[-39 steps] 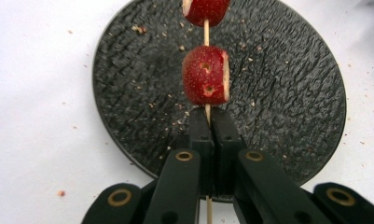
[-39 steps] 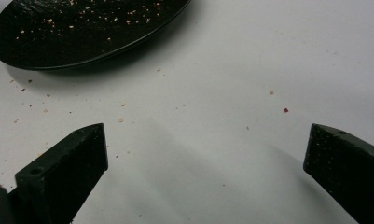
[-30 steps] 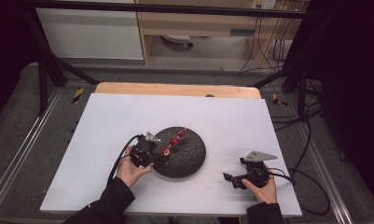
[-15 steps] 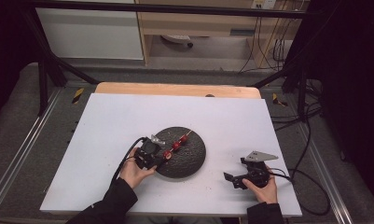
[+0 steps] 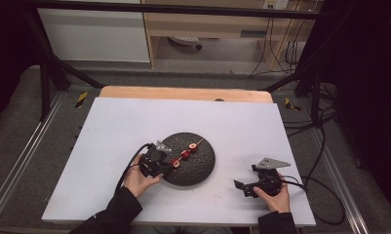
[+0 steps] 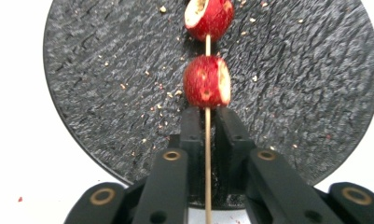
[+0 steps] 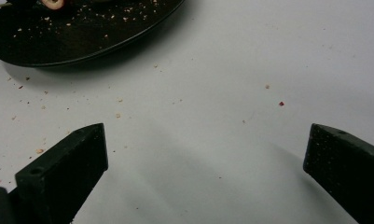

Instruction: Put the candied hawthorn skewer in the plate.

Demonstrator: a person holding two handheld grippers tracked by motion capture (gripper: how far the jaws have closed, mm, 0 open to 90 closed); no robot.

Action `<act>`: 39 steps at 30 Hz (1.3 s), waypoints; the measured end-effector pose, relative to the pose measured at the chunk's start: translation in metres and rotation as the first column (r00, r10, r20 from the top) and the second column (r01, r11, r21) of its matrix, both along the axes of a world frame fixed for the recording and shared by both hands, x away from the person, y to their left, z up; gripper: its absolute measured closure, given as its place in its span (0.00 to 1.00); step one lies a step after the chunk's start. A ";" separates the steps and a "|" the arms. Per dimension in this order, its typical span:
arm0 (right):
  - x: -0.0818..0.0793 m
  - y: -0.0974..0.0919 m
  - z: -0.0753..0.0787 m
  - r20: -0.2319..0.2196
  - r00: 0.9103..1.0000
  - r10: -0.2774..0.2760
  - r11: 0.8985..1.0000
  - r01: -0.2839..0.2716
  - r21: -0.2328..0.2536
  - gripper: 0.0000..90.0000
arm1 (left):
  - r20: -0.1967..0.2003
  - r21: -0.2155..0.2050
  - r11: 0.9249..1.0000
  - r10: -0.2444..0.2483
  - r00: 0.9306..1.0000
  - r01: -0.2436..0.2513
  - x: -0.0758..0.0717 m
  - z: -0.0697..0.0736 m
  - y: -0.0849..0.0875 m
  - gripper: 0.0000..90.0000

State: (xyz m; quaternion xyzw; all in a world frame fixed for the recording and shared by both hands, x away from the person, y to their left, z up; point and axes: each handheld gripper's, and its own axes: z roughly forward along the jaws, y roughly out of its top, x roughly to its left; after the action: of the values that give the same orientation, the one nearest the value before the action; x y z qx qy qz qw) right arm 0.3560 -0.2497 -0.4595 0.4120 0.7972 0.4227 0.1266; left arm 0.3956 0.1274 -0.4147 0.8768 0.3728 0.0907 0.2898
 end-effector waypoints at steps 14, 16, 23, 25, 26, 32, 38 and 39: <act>0.000 0.000 0.001 -0.003 1.000 -0.004 1.000 0.004 0.007 0.01 | 0.108 -0.073 0.995 -0.054 0.993 0.062 -0.014 0.015 0.043 0.28; 0.000 0.000 0.001 -0.006 1.000 -0.006 1.000 0.006 0.007 0.01 | 0.107 -0.076 0.995 -0.050 0.993 0.058 -0.015 0.014 0.047 0.23; 0.000 0.000 0.001 -0.007 1.000 -0.009 1.000 0.009 0.004 0.01 | 0.123 -0.065 0.998 0.004 0.992 0.004 -0.024 0.004 0.084 0.09; 0.000 0.000 0.001 -0.009 1.000 -0.008 1.000 0.008 0.001 0.01 | 0.133 -0.074 0.997 0.006 0.991 0.004 -0.027 0.002 0.093 0.07; 0.000 0.000 0.000 -0.009 1.000 -0.007 1.000 0.007 -0.001 0.01 | 0.136 -0.086 0.996 0.013 0.991 -0.001 -0.028 0.001 0.098 0.07; 0.000 0.000 0.000 -0.007 1.000 -0.006 1.000 0.006 -0.009 0.01 | 0.164 -0.147 0.988 0.070 0.984 -0.046 -0.035 -0.008 0.125 0.07; -0.001 0.000 -0.001 -0.014 1.000 -0.008 1.000 0.007 -0.019 0.01 | 0.167 -0.178 0.981 0.111 0.980 -0.081 -0.042 -0.025 0.146 0.07; 0.000 0.000 -0.001 -0.009 1.000 -0.006 1.000 0.006 -0.022 0.01 | 0.168 -0.176 0.981 0.114 0.979 -0.084 -0.043 -0.027 0.148 0.07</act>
State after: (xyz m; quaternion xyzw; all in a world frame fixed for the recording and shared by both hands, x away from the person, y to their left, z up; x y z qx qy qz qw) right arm 0.3555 -0.2497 -0.4607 0.4149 0.8011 0.4117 0.1288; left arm 0.3526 0.2753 -0.4418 0.8180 0.3953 0.1510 0.3896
